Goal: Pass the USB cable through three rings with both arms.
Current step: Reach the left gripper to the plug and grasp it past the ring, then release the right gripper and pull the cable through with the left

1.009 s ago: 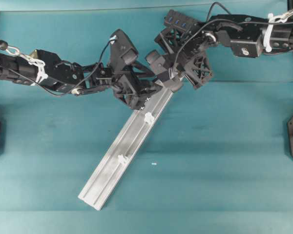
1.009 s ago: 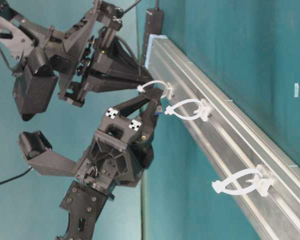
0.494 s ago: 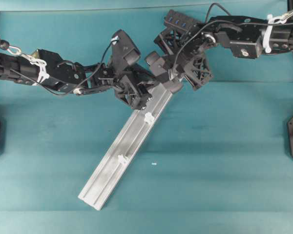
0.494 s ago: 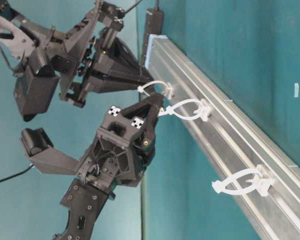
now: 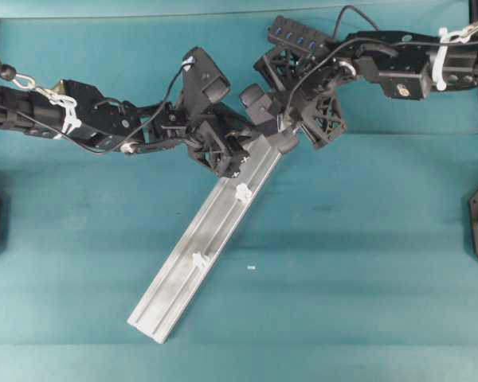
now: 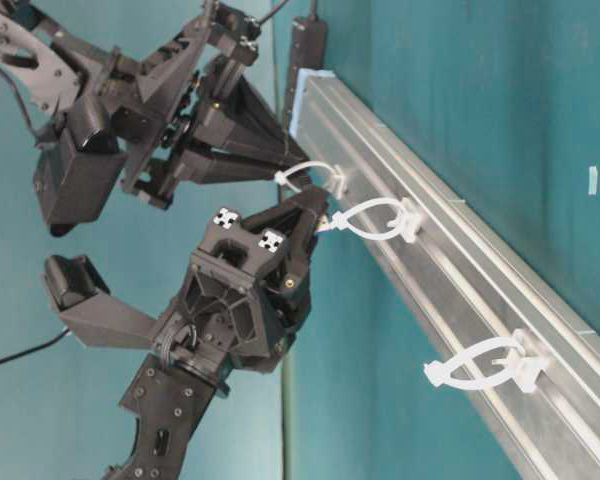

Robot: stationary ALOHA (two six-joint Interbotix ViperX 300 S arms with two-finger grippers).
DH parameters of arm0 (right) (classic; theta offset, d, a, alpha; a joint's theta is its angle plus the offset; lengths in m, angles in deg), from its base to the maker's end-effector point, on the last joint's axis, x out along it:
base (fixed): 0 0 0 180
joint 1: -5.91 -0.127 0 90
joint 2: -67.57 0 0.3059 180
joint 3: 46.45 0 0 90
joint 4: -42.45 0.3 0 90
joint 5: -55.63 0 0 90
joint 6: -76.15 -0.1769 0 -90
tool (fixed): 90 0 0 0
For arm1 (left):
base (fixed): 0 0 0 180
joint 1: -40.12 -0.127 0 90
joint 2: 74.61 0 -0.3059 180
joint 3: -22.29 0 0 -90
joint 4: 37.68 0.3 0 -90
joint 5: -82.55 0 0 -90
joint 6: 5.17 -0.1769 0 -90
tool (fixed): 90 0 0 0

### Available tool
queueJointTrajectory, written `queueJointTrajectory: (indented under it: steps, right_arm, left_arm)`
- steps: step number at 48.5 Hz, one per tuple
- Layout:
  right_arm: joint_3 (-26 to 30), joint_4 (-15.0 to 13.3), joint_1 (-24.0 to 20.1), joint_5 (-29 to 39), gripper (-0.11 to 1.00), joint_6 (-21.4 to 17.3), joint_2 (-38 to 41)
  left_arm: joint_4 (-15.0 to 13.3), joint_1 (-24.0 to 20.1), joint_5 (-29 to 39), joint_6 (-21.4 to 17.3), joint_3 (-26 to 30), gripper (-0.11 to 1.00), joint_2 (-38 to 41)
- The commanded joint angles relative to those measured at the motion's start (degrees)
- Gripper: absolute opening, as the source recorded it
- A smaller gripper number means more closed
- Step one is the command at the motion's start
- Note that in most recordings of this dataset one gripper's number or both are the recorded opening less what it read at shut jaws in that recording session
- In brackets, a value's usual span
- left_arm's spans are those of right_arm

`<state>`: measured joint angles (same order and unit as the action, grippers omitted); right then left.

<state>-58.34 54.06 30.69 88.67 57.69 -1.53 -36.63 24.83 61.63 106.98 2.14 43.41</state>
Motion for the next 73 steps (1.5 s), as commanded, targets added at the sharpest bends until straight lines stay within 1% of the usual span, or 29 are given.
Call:
queueJointTrajectory:
  steps: [1, 4, 8, 11, 16, 18, 20, 22, 34, 41, 49, 52, 55, 59, 66, 73]
  right_arm:
    - [0.18, 0.09, 0.00, -0.53, 0.08, -2.46, -0.09]
    - [0.18, 0.00, 0.09, -0.26, 0.10, -3.16, -0.09]
    - [0.26, -0.09, 0.09, 0.26, 0.20, -3.34, -0.09]
    - [0.18, -0.18, 0.09, 0.62, 0.35, -3.43, -0.18]
    - [0.09, -0.53, 0.09, 0.44, 0.66, -3.43, -0.18]
    - [0.09, -0.88, 0.18, 0.26, 0.77, -3.43, -0.18]
    - [0.09, -1.41, 0.18, 0.09, 0.85, -3.52, -0.35]
    - [0.09, -1.93, 0.26, 0.00, 0.91, -3.60, -0.62]
    - [-1.76, -2.02, 1.67, -2.02, 0.90, -3.60, -4.22]
    - [-5.10, -2.11, 2.20, -4.31, 0.89, -3.60, -6.50]
    - [-9.05, -2.02, 0.53, -5.54, 0.89, -3.69, -9.40]
    - [-9.76, -1.85, -0.18, -6.06, 0.89, -3.78, -10.20]
    - [-10.20, -1.67, -0.88, -7.03, 0.89, -4.75, -10.72]
    - [-10.28, -1.67, -1.49, -8.61, 0.89, -7.56, -11.07]
    - [-9.84, -1.76, -2.72, -11.16, 0.84, -11.60, -10.81]
    - [-9.23, -1.85, -4.48, -12.39, 0.82, -11.95, -10.28]
  left_arm:
    - [0.09, 0.53, -0.88, 0.26, 0.70, 0.10, -0.44]
    - [0.09, 0.44, -0.97, 0.70, 0.62, 0.10, -0.44]
    - [0.09, 0.44, -0.97, 0.79, 0.53, 0.10, -0.44]
    - [0.09, 0.44, -0.88, 0.88, 0.53, 0.09, -0.44]
    - [0.09, 0.53, -0.88, 1.05, 0.53, 0.09, -0.44]
    - [0.09, 0.44, -0.88, 1.05, 0.35, 0.10, -0.44]
    - [0.09, 0.44, -0.97, 1.14, 0.35, 0.10, -0.44]
    - [0.09, 0.44, -0.88, 1.41, 0.35, 0.10, -0.53]
    - [0.09, 0.44, -0.97, 5.45, -1.49, 0.10, -0.97]
    - [0.09, 0.88, -1.05, 7.38, -3.69, 0.10, -2.90]
    - [0.09, 2.81, -1.67, 8.35, -5.10, 0.10, -6.33]
    - [0.09, 3.43, -1.67, 8.53, -5.27, 0.10, -7.47]
    - [0.09, 4.13, -1.67, 8.61, -5.27, 0.09, -8.35]
    - [0.09, 4.92, -1.67, 8.70, -5.36, 0.09, -9.49]
    - [0.09, 5.63, -1.76, 10.20, -6.50, 0.09, -10.63]
    - [0.09, 5.54, -1.67, 12.57, -7.29, 0.09, -10.99]
